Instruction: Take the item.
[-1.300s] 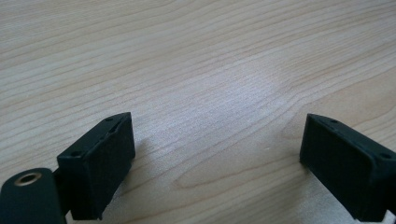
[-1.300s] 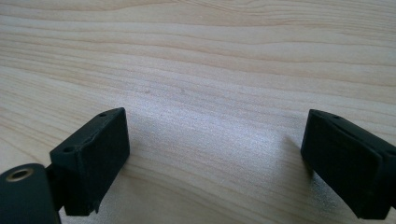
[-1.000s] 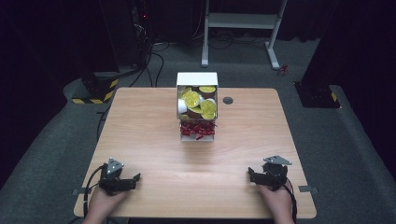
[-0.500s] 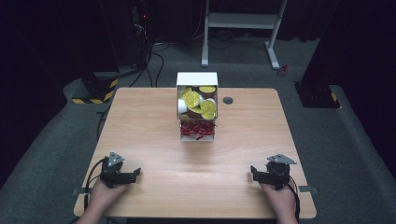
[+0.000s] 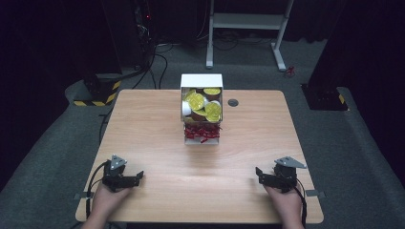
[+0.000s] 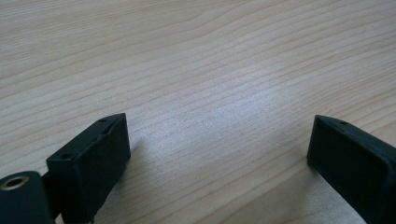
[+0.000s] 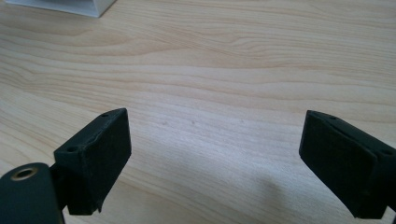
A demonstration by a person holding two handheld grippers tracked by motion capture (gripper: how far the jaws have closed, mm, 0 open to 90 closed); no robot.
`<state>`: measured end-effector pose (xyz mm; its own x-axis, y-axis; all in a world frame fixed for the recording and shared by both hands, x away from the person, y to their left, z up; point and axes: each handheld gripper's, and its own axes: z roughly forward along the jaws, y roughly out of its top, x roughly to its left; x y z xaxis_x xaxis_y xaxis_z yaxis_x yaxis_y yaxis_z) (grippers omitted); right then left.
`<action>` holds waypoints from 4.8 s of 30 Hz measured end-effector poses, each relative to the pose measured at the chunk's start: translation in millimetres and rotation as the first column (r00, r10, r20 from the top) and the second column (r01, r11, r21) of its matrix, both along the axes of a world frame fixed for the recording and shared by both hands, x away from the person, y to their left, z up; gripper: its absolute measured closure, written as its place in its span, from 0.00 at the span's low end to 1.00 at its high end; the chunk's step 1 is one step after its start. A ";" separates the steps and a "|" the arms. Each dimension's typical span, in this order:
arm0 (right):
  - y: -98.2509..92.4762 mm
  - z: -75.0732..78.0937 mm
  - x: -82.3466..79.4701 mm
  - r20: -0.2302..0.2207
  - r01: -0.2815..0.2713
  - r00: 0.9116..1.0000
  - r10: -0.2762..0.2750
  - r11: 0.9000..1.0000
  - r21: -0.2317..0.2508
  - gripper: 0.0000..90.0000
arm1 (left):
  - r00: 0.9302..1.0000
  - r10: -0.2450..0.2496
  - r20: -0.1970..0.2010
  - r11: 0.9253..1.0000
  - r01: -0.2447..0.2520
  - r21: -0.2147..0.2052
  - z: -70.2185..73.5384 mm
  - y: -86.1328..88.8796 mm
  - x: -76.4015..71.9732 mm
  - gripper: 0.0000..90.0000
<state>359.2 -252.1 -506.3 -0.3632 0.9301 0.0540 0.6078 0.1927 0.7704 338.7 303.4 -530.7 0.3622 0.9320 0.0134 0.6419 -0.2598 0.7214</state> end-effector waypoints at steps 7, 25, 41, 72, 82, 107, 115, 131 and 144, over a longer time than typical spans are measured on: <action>13.2 3.4 1.6 0.001 -0.019 1.000 0.019 1.000 -0.016 0.10 | 1.000 0.001 0.000 1.000 -0.001 -0.001 0.0 -0.1 -0.6 0.07; 63.3 20.1 8.7 0.018 -0.105 0.994 0.106 0.994 -0.042 0.19 | 1.000 0.003 0.001 1.000 -0.003 0.000 0.0 0.2 -3.3 0.07; 79.8 34.4 11.8 0.075 -0.148 0.986 0.147 0.989 0.000 0.29 | 1.000 0.004 0.001 1.000 -0.004 -0.004 -0.2 0.1 -3.3 0.07; 99.4 49.9 29.1 0.125 -0.147 0.981 0.148 0.989 -0.017 0.46 | 1.000 -0.005 -0.003 1.000 0.005 0.000 0.2 1.1 -3.0 0.07; 107.2 52.1 36.1 0.126 -0.150 0.980 0.151 0.989 -0.016 0.48 | 1.000 -0.003 -0.002 1.000 0.003 -0.003 0.2 1.2 -3.5 0.08; 131.3 65.3 58.4 0.137 -0.158 0.978 0.160 0.987 -0.023 0.53 | 1.000 -0.010 -0.002 1.000 0.010 0.001 0.4 1.7 -3.0 0.08; 134.6 70.1 64.4 0.157 -0.153 0.975 0.155 0.988 -0.021 0.55 | 1.000 -0.010 -0.001 1.000 0.010 -0.002 0.2 1.6 -2.9 0.08; 150.7 74.3 82.1 0.162 -0.175 0.969 0.185 0.982 -0.073 0.60 | 1.000 -0.007 -0.003 1.000 0.007 -0.009 0.1 1.4 -4.3 0.08; 153.5 68.5 92.9 0.153 -0.165 0.972 0.179 0.981 -0.103 0.68 | 1.000 -0.008 -0.003 1.000 0.008 -0.008 0.1 1.5 -4.3 0.08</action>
